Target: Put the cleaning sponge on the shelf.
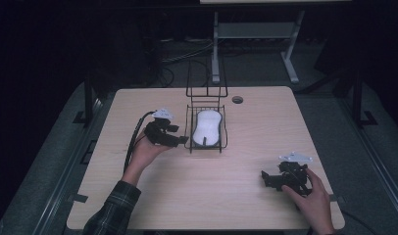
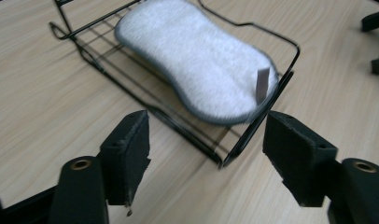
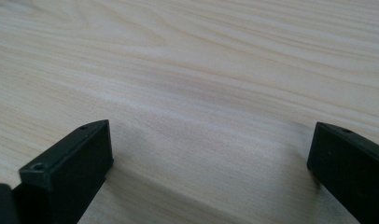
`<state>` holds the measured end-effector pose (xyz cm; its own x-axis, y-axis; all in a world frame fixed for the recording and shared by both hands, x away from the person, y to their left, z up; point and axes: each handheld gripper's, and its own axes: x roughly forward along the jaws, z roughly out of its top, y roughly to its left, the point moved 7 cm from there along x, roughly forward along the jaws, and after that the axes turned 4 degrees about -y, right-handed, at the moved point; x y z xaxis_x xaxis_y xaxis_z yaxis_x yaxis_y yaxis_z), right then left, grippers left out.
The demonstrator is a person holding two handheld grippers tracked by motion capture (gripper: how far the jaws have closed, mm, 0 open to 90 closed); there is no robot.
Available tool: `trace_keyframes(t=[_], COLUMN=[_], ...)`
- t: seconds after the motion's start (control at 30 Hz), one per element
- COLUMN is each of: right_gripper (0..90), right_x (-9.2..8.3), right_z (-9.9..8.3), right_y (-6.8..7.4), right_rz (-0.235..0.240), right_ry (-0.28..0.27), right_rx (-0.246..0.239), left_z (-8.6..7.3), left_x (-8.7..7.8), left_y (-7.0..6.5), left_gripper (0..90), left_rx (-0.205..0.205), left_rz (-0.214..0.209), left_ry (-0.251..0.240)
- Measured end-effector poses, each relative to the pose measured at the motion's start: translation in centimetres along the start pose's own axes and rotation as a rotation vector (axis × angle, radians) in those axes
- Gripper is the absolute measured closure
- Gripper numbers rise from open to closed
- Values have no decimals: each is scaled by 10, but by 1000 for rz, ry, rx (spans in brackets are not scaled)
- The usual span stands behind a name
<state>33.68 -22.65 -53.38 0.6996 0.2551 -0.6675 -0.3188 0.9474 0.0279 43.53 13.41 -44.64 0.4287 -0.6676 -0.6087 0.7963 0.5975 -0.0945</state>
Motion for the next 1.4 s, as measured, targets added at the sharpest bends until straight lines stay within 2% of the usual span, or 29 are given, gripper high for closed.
trace_keyframes(t=[0.23, 0.47, 0.53, 0.7, 0.73, 0.97, 1.0, 1.03, 1.13, 1.17, 1.27, 1.4], right_gripper=[0, 0, 0, 0, 0, 0, 0, 0, 0, 0, 0, 0], right_x=[0, 0, 0, 0, 0, 0, 0, 0, 0, 0, 0, 0], right_z=[0, 0, 0, 0, 0, 0, 0, 0, 0, 0, 0, 0], right_y=[0, 0, 0, 0, 0, 0, 0, 0, 0, 0, 0, 0], right_rz=[0, 0, 0, 0, 0, 0, 0, 0, 0, 0, 0, 0], right_ry=[0, 0, 0, 0, 0, 0, 0, 0, 0, 0, 0, 0], right_rx=[-1, 0, 0, 0, 0, 0, -1, -1, 0, 0, 0, -1], left_z=[-18, -38, -41, -63, -63, -93, -93, -101, -110, -119, -131, -141], left_x=[-17, -34, -36, -50, -50, -64, -64, -66, -68, -69, -71, -71], left_y=[1, -2, -2, -3, -3, -9, -9, -12, -14, -16, -17, -19], left_gripper=[194, 136, 136, 136, 136, 136, 136, 136, 136, 136, 136, 136], left_rx=[-6, 7, 8, -12, -12, -13, -13, -13, -10, -11, -18, -13], left_rz=[54, 89, 93, 107, 107, 126, 126, 126, 121, 119, 120, 122], left_ry=[14, 17, 14, 20, 20, 35, 35, 43, 53, 65, 86, 110])
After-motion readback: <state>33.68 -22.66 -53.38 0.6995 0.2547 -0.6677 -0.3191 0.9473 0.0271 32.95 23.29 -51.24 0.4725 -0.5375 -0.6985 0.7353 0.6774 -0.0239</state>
